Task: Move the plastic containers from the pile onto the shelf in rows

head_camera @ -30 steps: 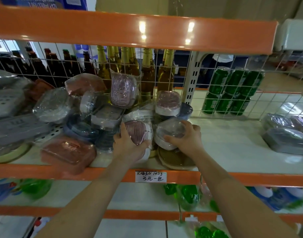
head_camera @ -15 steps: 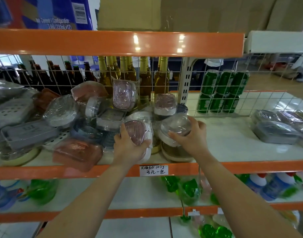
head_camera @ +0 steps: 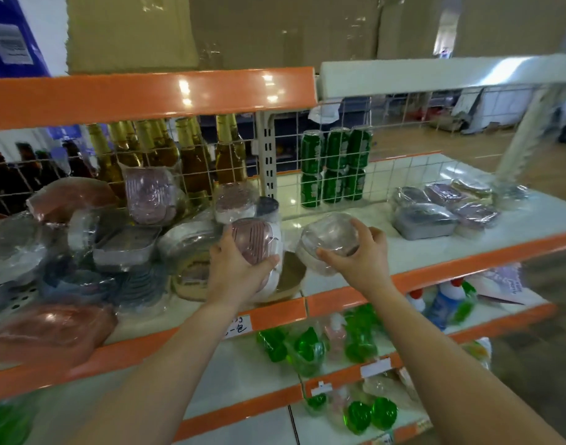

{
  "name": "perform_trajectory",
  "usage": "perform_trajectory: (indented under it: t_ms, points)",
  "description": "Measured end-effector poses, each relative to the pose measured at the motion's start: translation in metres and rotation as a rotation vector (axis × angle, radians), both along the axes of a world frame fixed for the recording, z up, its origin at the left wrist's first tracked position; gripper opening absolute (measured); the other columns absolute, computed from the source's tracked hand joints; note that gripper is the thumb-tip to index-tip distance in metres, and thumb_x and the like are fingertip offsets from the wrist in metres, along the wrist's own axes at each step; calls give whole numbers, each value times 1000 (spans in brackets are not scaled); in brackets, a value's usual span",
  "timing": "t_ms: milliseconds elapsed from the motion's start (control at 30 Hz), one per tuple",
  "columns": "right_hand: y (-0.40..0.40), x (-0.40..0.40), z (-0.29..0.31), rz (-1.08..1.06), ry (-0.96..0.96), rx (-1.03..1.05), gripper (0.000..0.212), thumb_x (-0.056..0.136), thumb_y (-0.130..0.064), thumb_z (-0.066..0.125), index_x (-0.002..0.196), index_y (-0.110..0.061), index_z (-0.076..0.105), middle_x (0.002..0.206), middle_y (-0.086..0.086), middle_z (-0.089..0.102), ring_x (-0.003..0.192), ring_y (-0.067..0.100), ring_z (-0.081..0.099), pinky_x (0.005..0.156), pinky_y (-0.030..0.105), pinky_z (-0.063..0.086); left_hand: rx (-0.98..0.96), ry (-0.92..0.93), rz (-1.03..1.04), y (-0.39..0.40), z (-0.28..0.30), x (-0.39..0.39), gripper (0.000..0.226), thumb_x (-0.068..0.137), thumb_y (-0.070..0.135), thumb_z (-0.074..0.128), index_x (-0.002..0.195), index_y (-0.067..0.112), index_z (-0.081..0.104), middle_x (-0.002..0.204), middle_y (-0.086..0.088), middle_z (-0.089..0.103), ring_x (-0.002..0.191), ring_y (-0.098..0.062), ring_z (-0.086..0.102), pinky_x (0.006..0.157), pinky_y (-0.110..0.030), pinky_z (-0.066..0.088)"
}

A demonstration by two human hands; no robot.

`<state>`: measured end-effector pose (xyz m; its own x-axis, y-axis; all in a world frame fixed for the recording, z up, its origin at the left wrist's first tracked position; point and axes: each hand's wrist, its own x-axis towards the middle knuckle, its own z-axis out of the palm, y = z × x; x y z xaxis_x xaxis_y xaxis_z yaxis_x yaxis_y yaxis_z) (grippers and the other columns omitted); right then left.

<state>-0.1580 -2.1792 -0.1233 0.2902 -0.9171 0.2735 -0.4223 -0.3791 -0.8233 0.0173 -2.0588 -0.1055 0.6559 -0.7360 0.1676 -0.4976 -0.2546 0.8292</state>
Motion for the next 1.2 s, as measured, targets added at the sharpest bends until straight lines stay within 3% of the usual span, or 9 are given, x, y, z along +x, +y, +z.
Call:
perform_trajectory:
  t_ms: [167, 333, 433, 533, 633, 800, 900, 1033, 1200]
  points:
    - [-47, -58, -8, -98, -15, 5, 93, 64, -50, 80, 141, -20, 36, 137, 11, 29, 116, 35, 49, 101, 45, 44, -16, -127, -103, -66, 3, -47, 96, 66, 47, 79, 144, 20, 31, 136, -9, 42, 124, -25, 43, 105, -44, 39]
    - [-115, -123, -12, -141, -27, 10, 94, 64, -49, 80, 141, -20, 36, 134, 9, 30, 115, 34, 49, 102, 45, 43, -25, -61, -142, -147, -7, -100, 106, 47, 70, 65, 139, 26, 35, 131, -5, 49, 115, -23, 53, 99, -44, 46]
    - [-159, -162, -10, -148, -15, 7, 92, 65, -47, 80, 141, -21, 36, 132, 7, 30, 116, 31, 48, 105, 42, 41, 16, -26, -153, -194, -6, -138, 100, 58, 60, 73, 143, 23, 33, 135, -8, 44, 116, -24, 51, 101, -42, 44]
    - [-203, -196, -12, -135, -13, -24, 87, 63, -48, 82, 137, -28, 40, 123, 0, 28, 115, 33, 48, 103, 45, 41, 44, -12, -145, -243, -7, -172, 103, 50, 64, 70, 138, 20, 40, 131, -6, 49, 111, -22, 55, 97, -40, 47]
    - [-248, -223, -16, -140, -11, -19, 83, 64, -44, 83, 135, -26, 42, 128, 4, 29, 121, 31, 43, 104, 44, 41, 73, 8, -139, -288, -9, -203, 98, 51, 59, 74, 136, 21, 43, 129, -4, 51, 110, -21, 56, 97, -38, 47]
    - [-299, -238, -26, -182, -20, 6, 87, 67, -41, 83, 139, -18, 39, 137, 10, 27, 128, 27, 36, 109, 37, 35, 181, -130, -93, -344, -17, -242, 85, 68, 47, 76, 137, 16, 38, 133, -11, 39, 117, -31, 50, 98, -41, 44]
    - [-325, -245, -33, -207, -16, 8, 85, 69, -39, 82, 139, -16, 39, 140, 11, 25, 133, 26, 28, 110, 33, 31, 269, -183, -46, -376, -20, -253, 80, 73, 52, 71, 136, 17, 37, 136, -12, 38, 118, -34, 48, 97, -42, 44]
    - [-354, -253, -42, -234, -39, 24, 76, 71, -36, 81, 133, -13, 45, 139, 14, 26, 130, 28, 31, 107, 30, 32, 333, -327, -29, -408, -22, -258, 71, 79, 55, 64, 134, 17, 42, 137, -9, 37, 120, -32, 44, 95, -42, 39]
    - [-378, -247, -45, -229, -36, 16, 74, 72, -36, 80, 132, -13, 45, 140, 16, 26, 131, 31, 30, 108, 37, 33, 296, -376, -62, -439, -17, -259, 50, 82, 49, 64, 122, 21, 56, 131, -6, 40, 119, -27, 45, 99, -39, 38]
